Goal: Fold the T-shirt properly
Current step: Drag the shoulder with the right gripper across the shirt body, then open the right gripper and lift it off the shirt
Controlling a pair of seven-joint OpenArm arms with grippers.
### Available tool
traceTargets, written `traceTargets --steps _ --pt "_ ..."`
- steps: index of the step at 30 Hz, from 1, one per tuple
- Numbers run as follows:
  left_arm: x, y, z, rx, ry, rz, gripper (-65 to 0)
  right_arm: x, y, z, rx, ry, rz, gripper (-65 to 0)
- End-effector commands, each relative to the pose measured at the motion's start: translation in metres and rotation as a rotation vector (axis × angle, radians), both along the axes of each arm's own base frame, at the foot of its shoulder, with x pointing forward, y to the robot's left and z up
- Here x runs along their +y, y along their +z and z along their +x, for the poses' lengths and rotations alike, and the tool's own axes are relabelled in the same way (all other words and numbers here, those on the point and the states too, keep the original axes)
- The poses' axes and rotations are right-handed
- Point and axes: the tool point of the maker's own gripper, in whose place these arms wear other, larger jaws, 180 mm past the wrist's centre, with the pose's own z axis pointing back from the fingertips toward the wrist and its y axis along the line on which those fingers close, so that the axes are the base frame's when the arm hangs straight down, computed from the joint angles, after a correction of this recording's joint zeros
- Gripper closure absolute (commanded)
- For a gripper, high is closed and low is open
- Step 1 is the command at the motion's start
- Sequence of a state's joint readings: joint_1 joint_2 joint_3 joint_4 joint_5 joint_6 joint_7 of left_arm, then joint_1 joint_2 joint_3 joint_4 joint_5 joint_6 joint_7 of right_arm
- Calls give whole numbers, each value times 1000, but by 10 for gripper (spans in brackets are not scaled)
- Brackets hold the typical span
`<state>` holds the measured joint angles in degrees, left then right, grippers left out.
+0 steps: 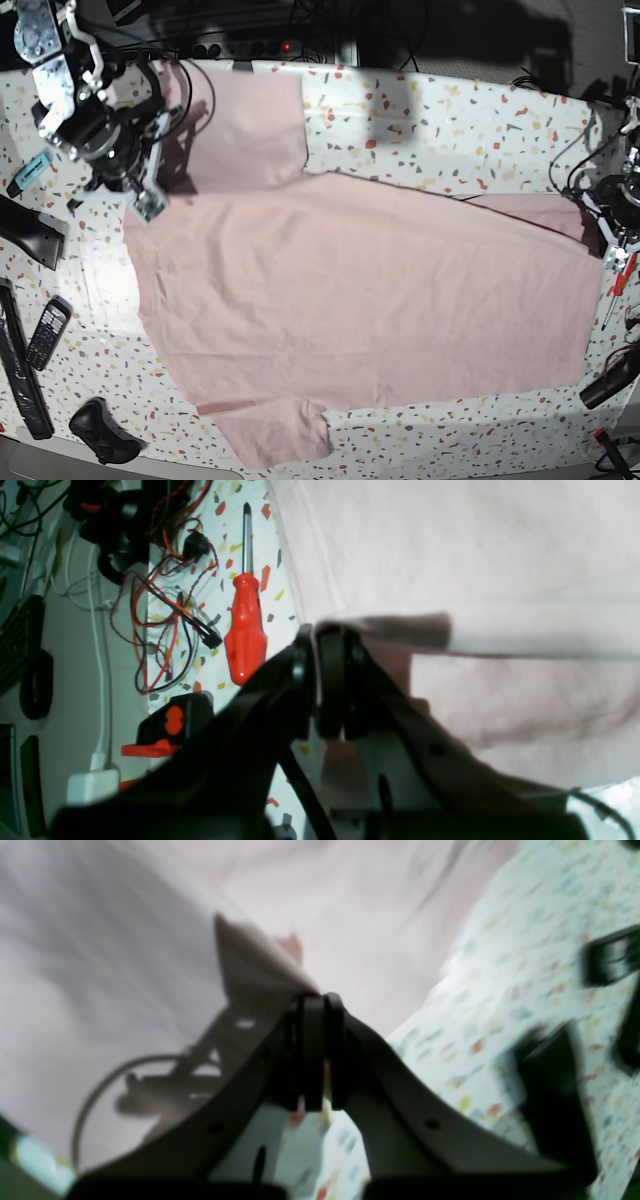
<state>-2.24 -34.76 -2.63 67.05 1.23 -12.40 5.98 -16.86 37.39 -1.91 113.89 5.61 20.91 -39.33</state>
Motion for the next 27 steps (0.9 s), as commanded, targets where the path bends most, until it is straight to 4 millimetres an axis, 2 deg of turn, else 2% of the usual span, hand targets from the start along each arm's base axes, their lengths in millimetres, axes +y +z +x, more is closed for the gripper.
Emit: traceTargets --steps 1,4,14,23,27 --pt "9 23 12 -64 3 20 0 -1 20 15 -78 3 2 0" --pt "9 23 12 -65 2 19 0 2 30 35 -134 -7 32 0" --pt "4 26 14 -90 -14 10 0 -10 29 103 -202 -141 142 0" --pt "-12 25 22 -117 -46 -38 0 -17 7 133 -149 -209 190 0" --pt "-1 17 25 -94 -14 -47 0 -20 2 138 -136 -228 200 0"
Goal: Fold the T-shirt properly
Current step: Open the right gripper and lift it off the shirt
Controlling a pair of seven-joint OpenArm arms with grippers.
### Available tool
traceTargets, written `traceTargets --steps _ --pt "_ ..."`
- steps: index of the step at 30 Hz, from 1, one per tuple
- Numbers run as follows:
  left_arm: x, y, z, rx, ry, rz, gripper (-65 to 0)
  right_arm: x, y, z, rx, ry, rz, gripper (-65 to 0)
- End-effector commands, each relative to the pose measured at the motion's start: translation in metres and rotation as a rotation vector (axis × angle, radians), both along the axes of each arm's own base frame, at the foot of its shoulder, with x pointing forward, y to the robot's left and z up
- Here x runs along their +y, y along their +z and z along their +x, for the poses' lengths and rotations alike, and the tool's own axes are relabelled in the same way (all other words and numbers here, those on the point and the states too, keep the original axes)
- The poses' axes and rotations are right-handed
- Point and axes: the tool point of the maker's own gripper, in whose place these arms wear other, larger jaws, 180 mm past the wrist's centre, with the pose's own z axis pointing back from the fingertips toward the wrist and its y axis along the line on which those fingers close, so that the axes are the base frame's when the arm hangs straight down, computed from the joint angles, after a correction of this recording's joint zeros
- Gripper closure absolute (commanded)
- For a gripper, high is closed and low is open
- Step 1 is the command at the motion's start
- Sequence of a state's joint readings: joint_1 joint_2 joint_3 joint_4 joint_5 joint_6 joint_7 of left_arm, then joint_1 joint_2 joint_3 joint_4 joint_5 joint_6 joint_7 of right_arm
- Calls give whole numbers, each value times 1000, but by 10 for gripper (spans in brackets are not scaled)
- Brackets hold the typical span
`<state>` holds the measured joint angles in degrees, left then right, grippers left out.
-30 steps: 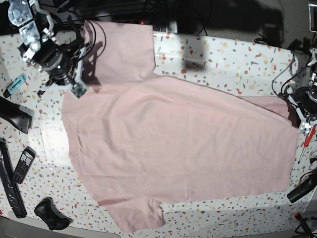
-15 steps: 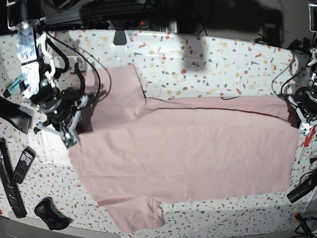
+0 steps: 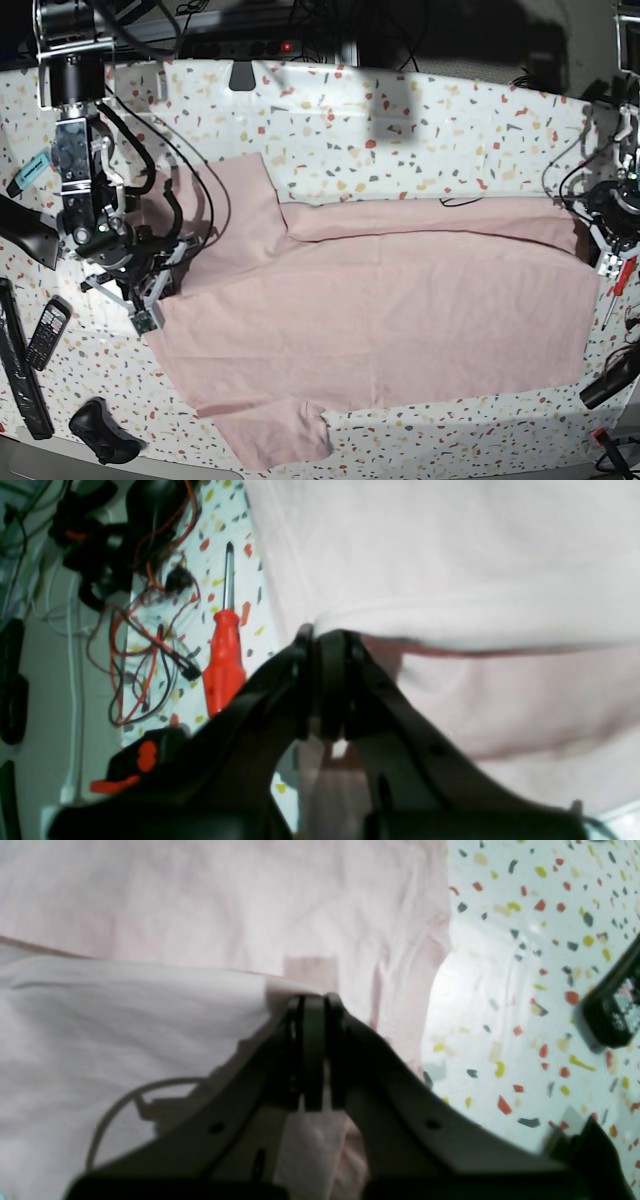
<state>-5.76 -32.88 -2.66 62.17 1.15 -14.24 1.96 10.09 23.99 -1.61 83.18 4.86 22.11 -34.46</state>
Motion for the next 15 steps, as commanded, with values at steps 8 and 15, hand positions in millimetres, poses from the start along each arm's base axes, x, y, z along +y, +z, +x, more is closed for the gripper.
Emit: traceTargets --steps 8,15 --pt "25 2 6 -12 51 5 0 -5 18 11 -52 -1 -10 0" --pt "31 -5 1 34 75 16 -86 -8 13 8 -20 -12 -19 0"
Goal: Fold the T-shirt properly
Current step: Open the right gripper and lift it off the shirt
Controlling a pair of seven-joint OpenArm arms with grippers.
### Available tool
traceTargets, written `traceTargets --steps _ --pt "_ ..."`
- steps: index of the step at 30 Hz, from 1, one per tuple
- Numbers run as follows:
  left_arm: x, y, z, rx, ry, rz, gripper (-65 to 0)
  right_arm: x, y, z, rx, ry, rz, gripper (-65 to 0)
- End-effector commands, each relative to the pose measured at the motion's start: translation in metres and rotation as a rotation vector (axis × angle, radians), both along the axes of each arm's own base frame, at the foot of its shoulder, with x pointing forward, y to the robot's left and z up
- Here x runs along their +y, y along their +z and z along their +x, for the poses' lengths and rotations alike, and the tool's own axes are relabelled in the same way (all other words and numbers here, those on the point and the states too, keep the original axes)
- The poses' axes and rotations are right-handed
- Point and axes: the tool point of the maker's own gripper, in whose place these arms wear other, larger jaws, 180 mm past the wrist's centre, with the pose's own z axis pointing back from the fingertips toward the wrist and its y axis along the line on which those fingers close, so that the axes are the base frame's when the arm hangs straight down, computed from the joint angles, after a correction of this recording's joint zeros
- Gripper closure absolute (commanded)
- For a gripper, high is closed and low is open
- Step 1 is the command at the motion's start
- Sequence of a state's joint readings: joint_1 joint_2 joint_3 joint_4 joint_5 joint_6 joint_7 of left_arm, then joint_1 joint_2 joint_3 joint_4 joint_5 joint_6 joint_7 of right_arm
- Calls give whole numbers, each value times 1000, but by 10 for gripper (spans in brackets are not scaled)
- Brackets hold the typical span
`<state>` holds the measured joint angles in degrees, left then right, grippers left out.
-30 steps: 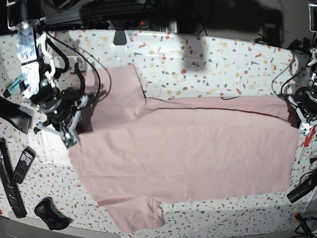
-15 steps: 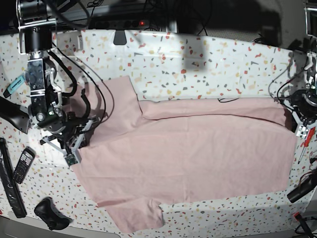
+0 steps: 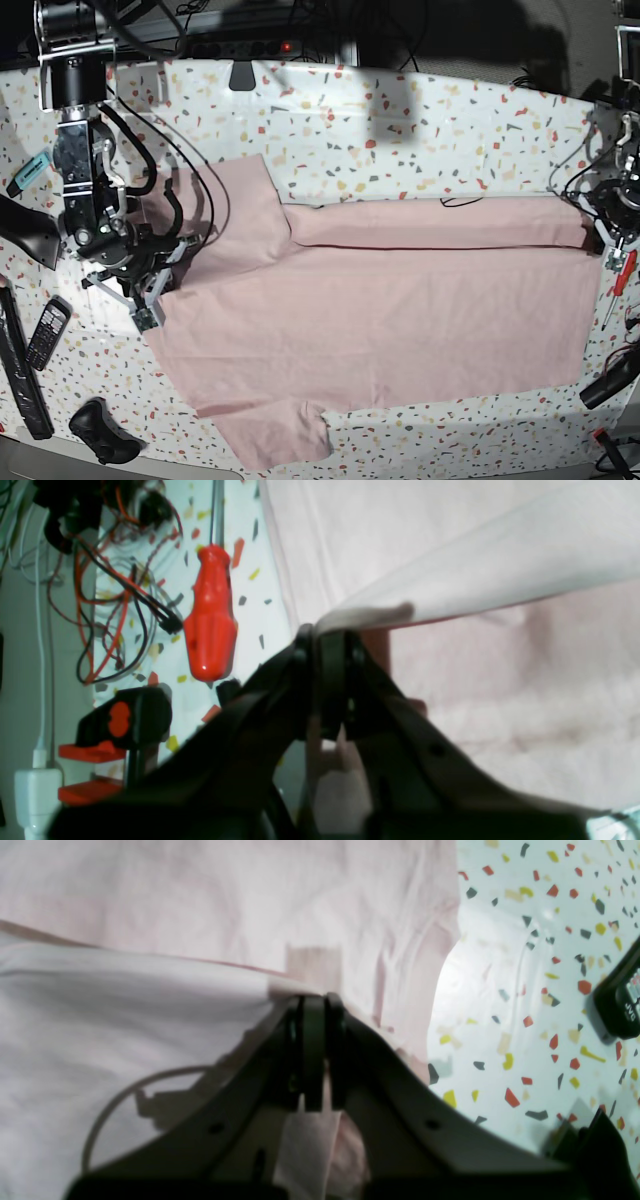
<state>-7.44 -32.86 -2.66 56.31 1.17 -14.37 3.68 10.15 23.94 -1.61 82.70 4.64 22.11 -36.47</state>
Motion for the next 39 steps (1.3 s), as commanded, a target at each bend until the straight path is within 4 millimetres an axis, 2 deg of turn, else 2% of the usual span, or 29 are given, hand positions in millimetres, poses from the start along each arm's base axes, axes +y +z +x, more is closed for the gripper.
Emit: traceTargets --steps 1,2,3,4,8,11,14,18,22,25,28,30,32,35,39 --pt "14 18 8 -34 18 28 -182 -4 20 12 -59 1 -7 -53" --pt "16 16 7 -20 26 32 -261 -5 21 13 -60 1 -7 -121" --pt "18 16 5 -8 33 37 -296 -5 21 13 -61 1 -8 -176" --pt "22 15 3 9 42 45 -296 -5 23 14 -65 0 -7 -211" --pt "36 19 -2 64 74 88 -296 -6 33 20 -60 -9 -19 -219" --pt "42 34 -1 73 100 80 -296 -2 46 21 -81 3 -22 -219" --pt "37 56 6 52 104 39 -297 7 53 16 -75 20 14 -219" --pt "12 84 17 9 63 13 -296 10 56 4 -59 40 27 -219" --pt "-21 101 18 -51 -21 11 -296 1 49 -14 -38 21 38 -219" --pt "-50 101 8 -68 -80 -8 -296 -8 38 -32 1 -13 136 -219" --pt "-82 98 -4 -88 -136 -55 -296 -5 38 -52 23 24 257 -219" --pt "-102 93 -13 -99 -159 -96 -296 -4 38 -69 59 47 301 -219" --pt "-118 89 -20 -105 -171 -135 -296 -11 29 -88 122 24 320 -219" --pt "-133 81 -28 -102 -175 -176 -296 -26 12 -112 197 -29 303 -219" --pt "-142 76 -31 -97 -170 -209 -296 -38 7 -120 203 -75 287 -219"
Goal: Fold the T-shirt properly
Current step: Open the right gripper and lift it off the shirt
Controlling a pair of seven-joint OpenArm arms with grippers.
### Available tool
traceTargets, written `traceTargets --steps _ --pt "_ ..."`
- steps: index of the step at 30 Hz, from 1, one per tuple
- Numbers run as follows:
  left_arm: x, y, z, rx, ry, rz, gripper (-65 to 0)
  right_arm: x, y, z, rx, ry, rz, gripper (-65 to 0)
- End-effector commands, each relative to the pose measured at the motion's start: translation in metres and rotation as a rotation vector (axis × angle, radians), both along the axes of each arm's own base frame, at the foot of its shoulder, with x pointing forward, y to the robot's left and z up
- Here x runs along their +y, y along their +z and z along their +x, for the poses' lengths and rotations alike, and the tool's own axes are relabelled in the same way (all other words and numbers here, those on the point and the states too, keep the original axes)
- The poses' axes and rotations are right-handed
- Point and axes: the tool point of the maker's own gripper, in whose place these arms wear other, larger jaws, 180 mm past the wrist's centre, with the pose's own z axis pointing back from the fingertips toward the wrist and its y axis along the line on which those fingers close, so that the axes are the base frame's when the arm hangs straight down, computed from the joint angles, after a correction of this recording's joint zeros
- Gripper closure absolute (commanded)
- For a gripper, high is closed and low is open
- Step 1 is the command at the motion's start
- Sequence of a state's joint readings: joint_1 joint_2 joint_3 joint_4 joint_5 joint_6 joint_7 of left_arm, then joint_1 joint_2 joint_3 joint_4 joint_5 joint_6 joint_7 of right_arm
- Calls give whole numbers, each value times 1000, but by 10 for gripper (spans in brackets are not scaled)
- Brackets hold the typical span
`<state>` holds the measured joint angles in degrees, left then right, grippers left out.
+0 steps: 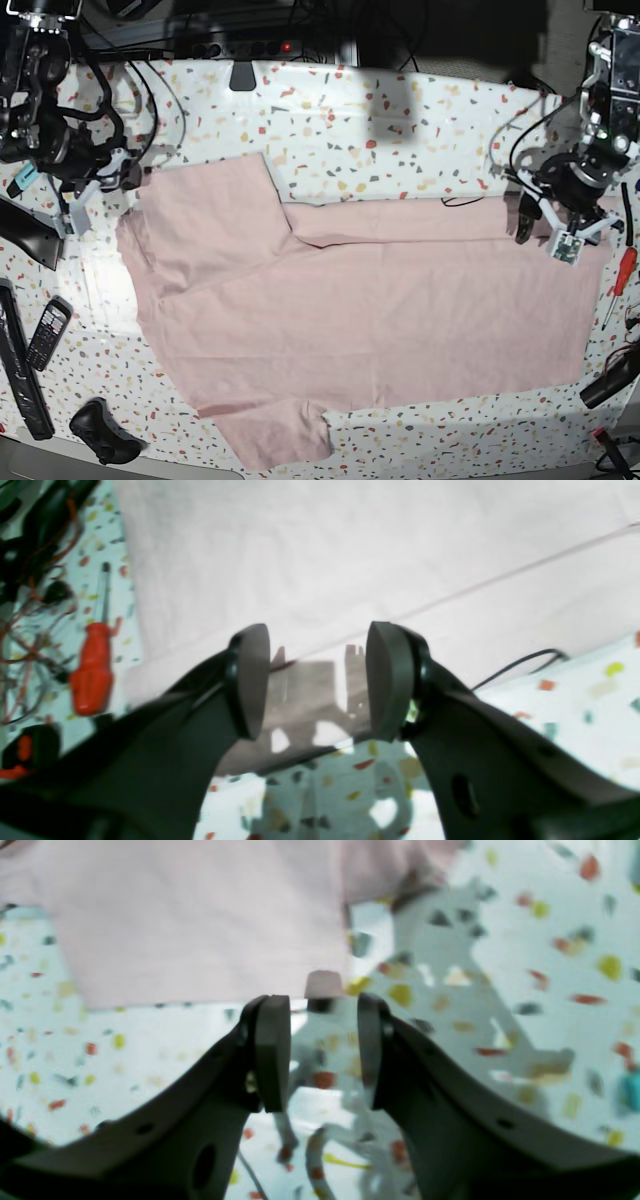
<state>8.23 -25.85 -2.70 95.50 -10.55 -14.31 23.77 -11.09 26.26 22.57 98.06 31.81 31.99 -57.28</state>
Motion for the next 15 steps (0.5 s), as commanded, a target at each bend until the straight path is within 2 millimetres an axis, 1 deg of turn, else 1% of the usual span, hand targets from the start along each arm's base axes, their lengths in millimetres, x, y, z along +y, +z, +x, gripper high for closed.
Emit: traceTargets --steps 1,4,6,8,15 --pt "3 17 8 -59 -5 6 -296 -6 12 10 -46 -6 -24 -219" --pt "2 17 8 -55 -10 9 -296 -17 7 9 -34 -34 -96 -219" --pt "2 17 8 -55 -10 8 -296 -20 6 10 -44 -61 -108 -219" --pt "2 17 8 -55 -10 9 -296 -17 2 10 -44 -72 -87 -219" --pt "2 17 8 -58 -11 8 -296 -8 -33 4 -15 -135 13 -219"
